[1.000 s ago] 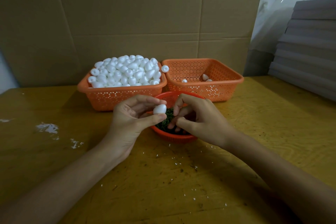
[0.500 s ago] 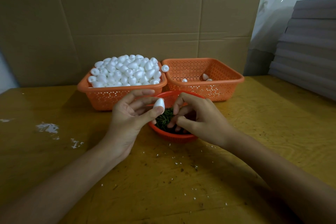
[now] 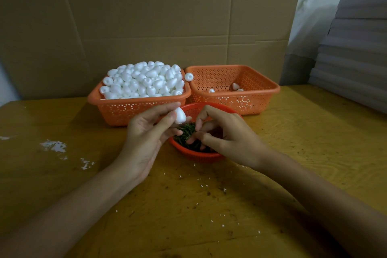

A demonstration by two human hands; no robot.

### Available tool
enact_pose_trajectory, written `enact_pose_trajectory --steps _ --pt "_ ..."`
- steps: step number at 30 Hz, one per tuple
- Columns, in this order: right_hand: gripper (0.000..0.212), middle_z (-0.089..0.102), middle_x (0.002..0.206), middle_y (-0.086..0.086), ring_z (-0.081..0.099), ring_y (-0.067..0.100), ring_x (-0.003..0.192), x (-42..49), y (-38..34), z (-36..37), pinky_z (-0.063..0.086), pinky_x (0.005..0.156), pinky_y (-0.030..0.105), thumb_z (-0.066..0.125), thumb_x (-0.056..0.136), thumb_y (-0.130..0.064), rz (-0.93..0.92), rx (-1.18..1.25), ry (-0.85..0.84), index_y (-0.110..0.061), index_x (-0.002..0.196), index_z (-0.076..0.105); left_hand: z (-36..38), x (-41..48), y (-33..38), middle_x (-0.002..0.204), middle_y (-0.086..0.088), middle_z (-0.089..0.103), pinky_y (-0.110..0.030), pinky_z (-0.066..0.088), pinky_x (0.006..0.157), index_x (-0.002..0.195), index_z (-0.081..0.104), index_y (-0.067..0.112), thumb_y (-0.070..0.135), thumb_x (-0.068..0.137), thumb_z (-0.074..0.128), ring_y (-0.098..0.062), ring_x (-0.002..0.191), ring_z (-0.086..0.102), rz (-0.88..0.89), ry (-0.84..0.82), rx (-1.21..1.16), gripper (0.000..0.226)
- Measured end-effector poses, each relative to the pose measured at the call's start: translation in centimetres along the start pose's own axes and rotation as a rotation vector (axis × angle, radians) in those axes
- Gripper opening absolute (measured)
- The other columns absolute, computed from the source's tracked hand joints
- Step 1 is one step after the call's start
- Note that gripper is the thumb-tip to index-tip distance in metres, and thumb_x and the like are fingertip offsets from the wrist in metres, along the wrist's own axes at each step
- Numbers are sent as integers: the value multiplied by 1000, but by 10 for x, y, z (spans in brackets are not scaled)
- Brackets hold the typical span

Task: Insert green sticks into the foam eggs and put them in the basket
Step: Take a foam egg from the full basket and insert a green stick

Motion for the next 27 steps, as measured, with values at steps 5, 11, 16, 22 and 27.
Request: enact_pose_trajectory --steps 5,11,16,22,27 --pt "15 80 98 -12 76 11 79 0 2 2 59 72 52 65 100 -5 -31 -22 -11 -15 102 54 0 0 0 115 -12 77 -20 60 72 106 79 13 19 85 75 -18 101 75 7 -6 23 22" --pt "11 80 99 -10 76 11 76 -1 0 0 60 73 45 64 101 -6 -54 -13 3 -11 103 54 0 0 -2 104 -10 78 -21 60 72 98 79 17 17 80 78 -16 92 75 1 6 6 18" --pt "14 80 99 -10 76 12 75 -1 1 1 59 73 47 64 102 -9 -62 -18 21 -11 104 51 1 0 -1 108 -11 78 -21 60 71 106 75 14 20 74 83 -19 95 76 5 1 59 34" --pt "25 80 99 -10 76 10 77 0 3 2 61 72 42 65 102 -13 -74 -19 27 -18 100 40 2 -1 0 106 -13 79 -24 61 74 94 81 20 21 72 87 -26 93 77 58 -74 188 22" --pt "28 80 99 -9 76 15 78 0 5 1 60 72 40 65 102 -13 -70 -15 21 -15 99 38 2 -1 1 102 -12 80 -26 62 74 93 82 21 22 71 89 -29 89 78 91 -86 235 24"
Point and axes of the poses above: each hand's wrist, its own x-axis towards the middle knuckle, its own z-axis out of the palm, y = z × x, the point moved 3 cm from there along x, towards the middle knuckle
